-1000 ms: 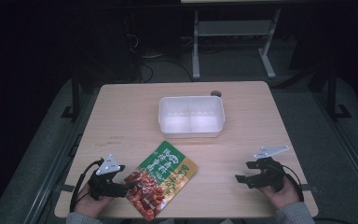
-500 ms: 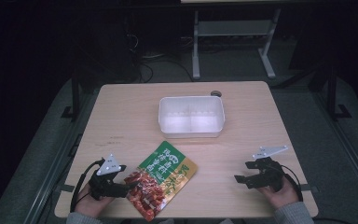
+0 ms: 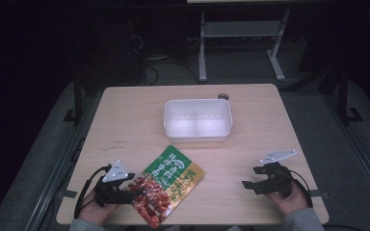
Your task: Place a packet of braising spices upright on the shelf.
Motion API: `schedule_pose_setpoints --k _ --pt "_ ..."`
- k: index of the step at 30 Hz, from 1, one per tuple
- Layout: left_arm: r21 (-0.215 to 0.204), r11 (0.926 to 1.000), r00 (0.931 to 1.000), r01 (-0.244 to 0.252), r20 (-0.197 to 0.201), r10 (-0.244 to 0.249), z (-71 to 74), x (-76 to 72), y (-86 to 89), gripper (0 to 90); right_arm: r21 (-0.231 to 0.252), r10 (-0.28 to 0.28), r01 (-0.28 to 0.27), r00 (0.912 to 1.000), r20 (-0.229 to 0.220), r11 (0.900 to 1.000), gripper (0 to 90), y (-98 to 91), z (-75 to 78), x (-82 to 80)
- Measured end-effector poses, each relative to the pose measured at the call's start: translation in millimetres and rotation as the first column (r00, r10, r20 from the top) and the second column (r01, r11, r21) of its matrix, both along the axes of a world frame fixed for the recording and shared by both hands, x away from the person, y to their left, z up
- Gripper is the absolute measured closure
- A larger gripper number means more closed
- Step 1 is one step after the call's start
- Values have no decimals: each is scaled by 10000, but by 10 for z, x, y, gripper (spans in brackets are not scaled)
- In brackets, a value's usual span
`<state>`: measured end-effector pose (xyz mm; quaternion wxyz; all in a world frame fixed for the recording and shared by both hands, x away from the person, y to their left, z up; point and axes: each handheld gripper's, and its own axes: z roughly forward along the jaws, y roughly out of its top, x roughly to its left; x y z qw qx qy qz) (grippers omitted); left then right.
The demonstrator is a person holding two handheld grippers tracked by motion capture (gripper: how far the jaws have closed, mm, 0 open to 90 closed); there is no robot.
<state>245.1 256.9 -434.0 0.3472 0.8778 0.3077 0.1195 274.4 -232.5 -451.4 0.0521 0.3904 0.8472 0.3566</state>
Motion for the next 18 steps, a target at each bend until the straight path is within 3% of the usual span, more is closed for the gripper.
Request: schedule_pose_setpoints --k 11,18 --pt "202 9984 9983 533 -248 -528 -13 -10 -60 566 -71 62 -62 10000 -49 10000 246 32 -1 4" --pt "313 9964 9956 788 -535 -771 -29 -22 -88 652 77 345 -344 9994 -80 9994 236 158 46 53"
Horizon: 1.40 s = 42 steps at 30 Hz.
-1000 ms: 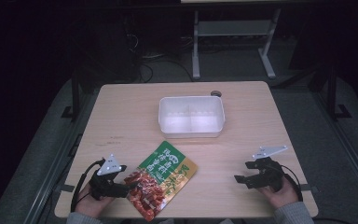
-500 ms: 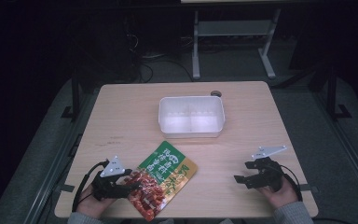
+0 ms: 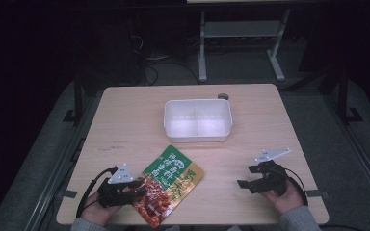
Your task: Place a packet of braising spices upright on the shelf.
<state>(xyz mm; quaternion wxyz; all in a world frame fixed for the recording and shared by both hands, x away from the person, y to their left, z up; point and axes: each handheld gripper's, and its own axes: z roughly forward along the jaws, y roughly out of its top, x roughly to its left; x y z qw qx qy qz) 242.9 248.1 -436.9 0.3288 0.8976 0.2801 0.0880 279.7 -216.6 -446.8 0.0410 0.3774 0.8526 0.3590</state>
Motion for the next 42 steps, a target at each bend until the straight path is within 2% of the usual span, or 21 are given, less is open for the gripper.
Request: schedule_pose_setpoints --k 9,14,17,20,21,22,23,25,27,29,30,33,35,37,40,42 --pt "334 9988 9991 367 -232 -359 -30 -1 -60 763 -206 573 -574 9983 -41 9981 194 262 106 99" --pt "292 9989 9991 359 -255 -352 -28 -7 -60 814 282 979 -974 9951 -171 9948 172 411 199 144" --pt "354 9986 9988 382 -325 -370 -37 -6 -66 842 267 1166 -1165 9932 -32 9928 172 501 254 152" --pt "439 9980 9984 464 -336 -449 -40 -7 -77 870 271 1618 -1619 9868 80 9864 179 700 350 207" --pt "439 9980 9984 464 -336 -449 -40 -7 -77 878 271 1618 -1619 9868 80 9864 179 700 350 207" --pt "415 9980 9983 475 -358 -460 -37 -5 -76 888 221 1711 -1711 9852 56 9850 210 781 382 246" --pt "415 9980 9983 475 -358 -460 -37 -5 -76 897 221 1711 -1711 9852 56 9850 210 781 382 246" --pt "414 9981 9980 452 -461 -433 -45 4 -71 898 22 1785 -1785 9839 -83 9839 285 933 419 336" --pt "428 9981 9978 452 -495 -431 -49 6 -69 899 -77 1883 -1885 9819 -187 9820 348 1019 422 377" --pt "414 9982 9977 445 -530 -423 -54 9 -69 899 -269 1930 -1936 9809 -222 9807 363 1084 418 404" --pt "428 9981 9976 436 -557 -412 -57 12 -71 899 -421 1995 -2011 9791 -390 9787 411 1181 410 446" --pt "450 9979 9974 460 -583 -434 -60 16 -71 899 -465 2033 -2053 9781 -446 9776 441 1265 399 480" --pt "452 9979 9972 463 -601 -435 -64 17 -71 899 -636 2068 -2111 9760 -677 9754 492 1381 373 544" --pt "492 9977 9973 462 -596 -433 -68 14 -77 899 -666 2059 -2107 9759 -725 9753 500 1407 365 560" --pt "591 9969 9969 527 -608 -491 -73 18 -83 898 -798 2028 -2130 9719 -1199 9738 556 1498 307 658" --pt "589 9969 9970 526 -605 -490 -77 18 -84 898 -874 1775 -1924 9719 -1548 9774 573 1527 267 713"
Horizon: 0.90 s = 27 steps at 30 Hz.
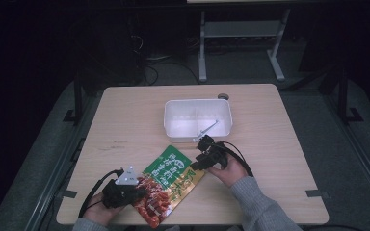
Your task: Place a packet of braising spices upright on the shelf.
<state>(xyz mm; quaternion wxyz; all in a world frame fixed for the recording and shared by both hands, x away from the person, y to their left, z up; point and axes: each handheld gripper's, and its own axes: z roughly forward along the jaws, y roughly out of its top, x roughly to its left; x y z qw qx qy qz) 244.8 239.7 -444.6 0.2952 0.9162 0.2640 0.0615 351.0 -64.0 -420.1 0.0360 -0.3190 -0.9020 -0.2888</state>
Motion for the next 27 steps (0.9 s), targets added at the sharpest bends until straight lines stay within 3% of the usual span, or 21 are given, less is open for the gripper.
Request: schedule_pose_setpoints --k 4,8,14,19,23,27 --pt "30 10000 10000 15 -12 -15 -8 4 -5 897 -111 -145 144 9998 -107 9998 580 15 -48 47" --pt "88 10000 10000 38 -14 -38 -12 5 -9 897 35 -437 440 9969 -654 9990 585 3 -140 146" --pt "83 10000 10000 27 -30 -27 -20 7 -11 897 117 -449 465 9928 -1109 9988 588 20 -222 193" --pt "92 10000 10000 30 -24 -30 -23 6 -14 897 561 -231 333 9846 -1731 9979 616 61 -294 220" --pt "105 9999 10000 20 -16 -19 -25 5 -18 895 590 -127 236 9840 -1777 9980 623 91 -293 207" --pt "123 9999 10000 17 -20 -17 -26 6 -23 893 932 27 141 9841 -1775 9955 647 90 -229 174"
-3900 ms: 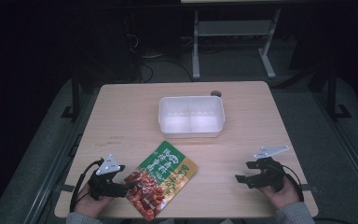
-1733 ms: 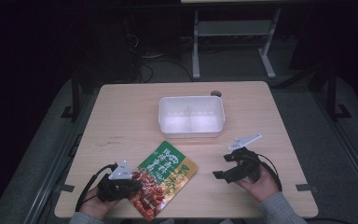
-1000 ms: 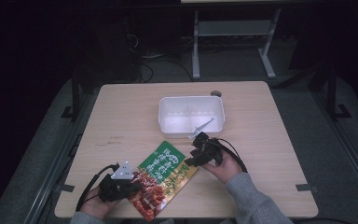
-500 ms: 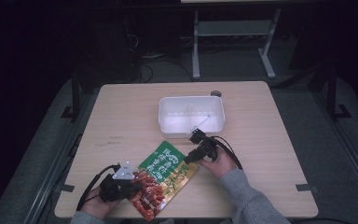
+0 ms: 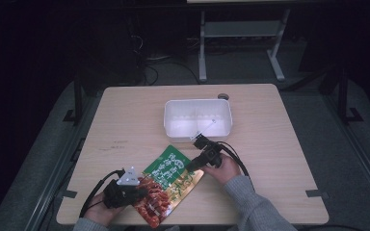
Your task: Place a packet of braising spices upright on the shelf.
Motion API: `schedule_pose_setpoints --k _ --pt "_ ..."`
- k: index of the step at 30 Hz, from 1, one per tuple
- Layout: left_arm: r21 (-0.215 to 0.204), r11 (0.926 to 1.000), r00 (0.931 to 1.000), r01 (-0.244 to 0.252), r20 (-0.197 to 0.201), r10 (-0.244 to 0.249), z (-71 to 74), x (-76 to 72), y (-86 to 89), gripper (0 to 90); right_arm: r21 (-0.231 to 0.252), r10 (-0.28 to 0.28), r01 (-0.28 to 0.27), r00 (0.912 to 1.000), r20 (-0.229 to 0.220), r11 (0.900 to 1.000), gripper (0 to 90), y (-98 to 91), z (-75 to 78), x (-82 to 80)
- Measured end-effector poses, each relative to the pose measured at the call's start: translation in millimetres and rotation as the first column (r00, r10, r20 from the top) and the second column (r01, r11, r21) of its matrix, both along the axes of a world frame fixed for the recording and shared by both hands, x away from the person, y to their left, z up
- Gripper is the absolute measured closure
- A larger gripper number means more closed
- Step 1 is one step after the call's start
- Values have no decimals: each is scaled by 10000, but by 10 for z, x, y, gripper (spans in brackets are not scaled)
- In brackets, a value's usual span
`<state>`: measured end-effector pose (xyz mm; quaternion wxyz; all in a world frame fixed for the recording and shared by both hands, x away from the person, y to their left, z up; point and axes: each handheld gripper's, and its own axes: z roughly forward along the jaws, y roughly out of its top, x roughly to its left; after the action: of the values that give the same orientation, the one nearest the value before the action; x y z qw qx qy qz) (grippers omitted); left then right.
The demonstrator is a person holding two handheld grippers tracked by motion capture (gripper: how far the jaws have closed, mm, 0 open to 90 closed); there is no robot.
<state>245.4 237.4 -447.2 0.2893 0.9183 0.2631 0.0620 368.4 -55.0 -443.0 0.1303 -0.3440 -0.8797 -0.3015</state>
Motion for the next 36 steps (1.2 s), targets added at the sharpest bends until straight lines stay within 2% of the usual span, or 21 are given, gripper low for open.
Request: schedule_pose_setpoints --k 6,10,13,15,18,22,30,36 --pt "9 10000 10000 -11 10 11 -1 1 -5 889 399 346 -341 9993 -111 9986 681 35 80 -42" --pt "8 10000 10000 -12 17 12 -2 3 -7 884 211 426 -422 9989 -188 9989 684 72 52 -37" --pt "11 10000 10000 -1 26 1 -3 4 -7 881 -112 551 -558 9969 -553 9984 700 130 -53 -14" --pt "4 10000 10000 -3 34 3 -3 4 -8 879 -163 625 -635 9964 -574 9978 723 178 -86 -20" --pt "7 10000 10000 10 45 -10 -3 5 -8 874 -255 742 -754 9963 -429 9968 755 237 -88 -36" --pt "34 10000 10000 7 83 -7 0 3 -11 853 -448 798 -809 9965 -250 9957 855 265 -84 -44" --pt "-13 9999 9998 -156 155 156 15 2 6 802 -295 840 -851 9958 -372 9959 890 253 -68 -39" --pt "-369 9981 9980 -503 370 516 71 -2 84 771 -142 908 -912 9955 -271 9957 894 235 -5 -62"
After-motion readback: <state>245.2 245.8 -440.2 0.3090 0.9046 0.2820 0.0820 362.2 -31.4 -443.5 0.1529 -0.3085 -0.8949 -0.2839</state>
